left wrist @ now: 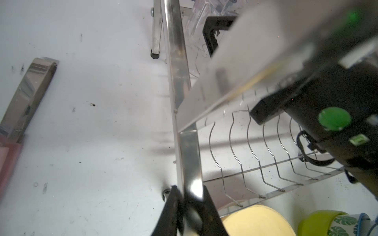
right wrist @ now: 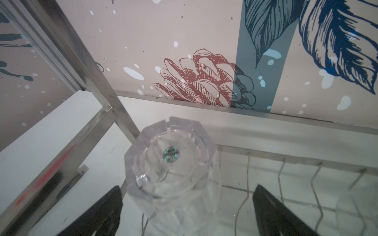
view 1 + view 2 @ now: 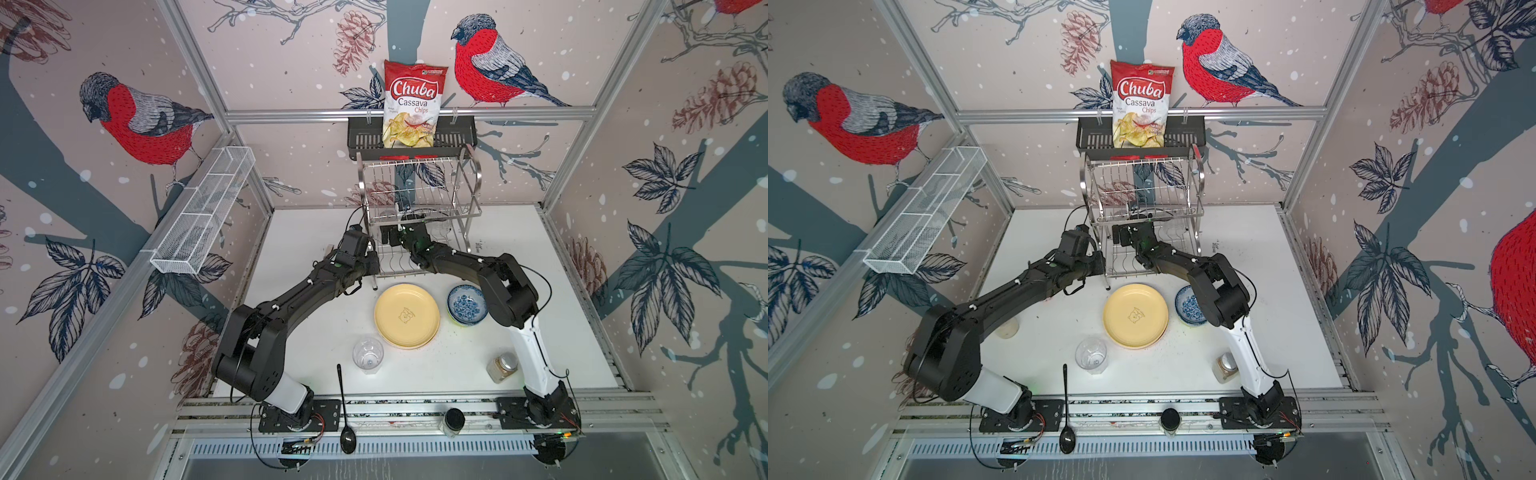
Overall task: Unload the mixed dishes from the dish rack
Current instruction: 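Close the right gripper on another rack glass while the left gripper nears, then pull the second clear glass out of the rack with the right gripper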
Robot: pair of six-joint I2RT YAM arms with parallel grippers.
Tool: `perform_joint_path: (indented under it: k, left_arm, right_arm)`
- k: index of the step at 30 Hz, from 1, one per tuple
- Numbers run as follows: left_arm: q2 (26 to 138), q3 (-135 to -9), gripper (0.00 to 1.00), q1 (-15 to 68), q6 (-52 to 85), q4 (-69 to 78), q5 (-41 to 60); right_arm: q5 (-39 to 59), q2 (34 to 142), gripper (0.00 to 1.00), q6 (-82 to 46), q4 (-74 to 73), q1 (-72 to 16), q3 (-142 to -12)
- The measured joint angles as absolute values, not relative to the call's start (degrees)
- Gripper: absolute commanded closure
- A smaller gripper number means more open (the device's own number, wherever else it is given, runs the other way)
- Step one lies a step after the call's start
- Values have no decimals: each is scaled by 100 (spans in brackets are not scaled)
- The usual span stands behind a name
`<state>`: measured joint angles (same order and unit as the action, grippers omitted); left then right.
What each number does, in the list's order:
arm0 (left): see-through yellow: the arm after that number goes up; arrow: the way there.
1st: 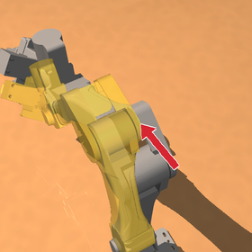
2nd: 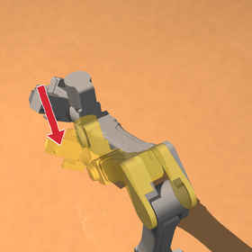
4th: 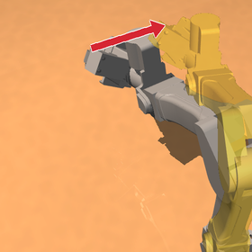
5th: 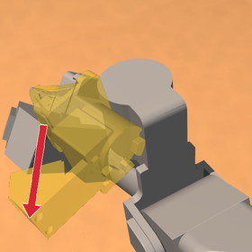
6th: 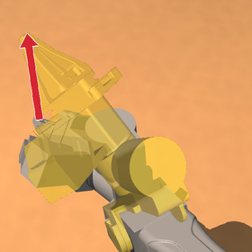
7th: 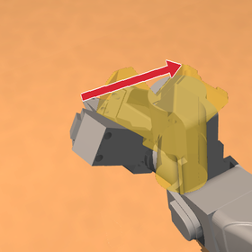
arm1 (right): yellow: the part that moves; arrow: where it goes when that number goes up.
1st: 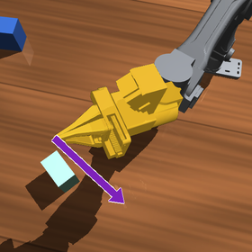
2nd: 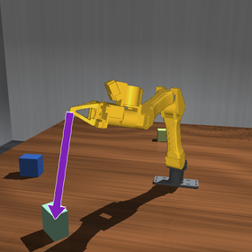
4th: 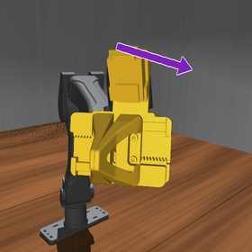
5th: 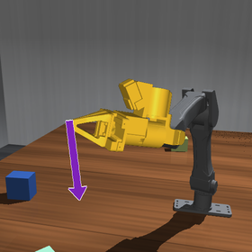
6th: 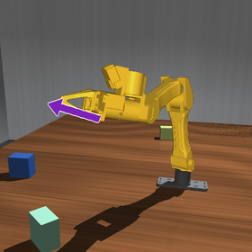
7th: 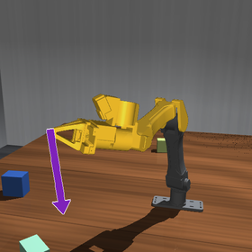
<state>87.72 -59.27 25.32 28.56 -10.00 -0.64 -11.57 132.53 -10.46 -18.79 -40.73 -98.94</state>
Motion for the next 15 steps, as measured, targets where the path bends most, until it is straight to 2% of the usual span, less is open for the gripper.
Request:
perform_joint_path:
  k: [6,9,11,13,15]
  left_arm:
    - [8766,-5911,88,2534,2856,-1009,-10]
    - [8755,-5870,88,2539,2862,-967,43]
    - [8742,-5835,88,2539,2871,-945,108]
    - [8733,-5806,88,2539,2871,-923,145]
    - [8731,-5784,88,2541,2871,-888,145]
  right_arm:
    - [-1160,13896,0,-897,-1459,-4032,-10857]
    - [-1155,14088,4,-873,-1317,-4003,-11166]
    - [-1133,14143,12,-871,-1284,-3977,-11240]
    - [-1133,14167,26,-875,-1282,-3951,-11273]
    - [-1111,14171,36,-847,-1291,-3942,-11281]
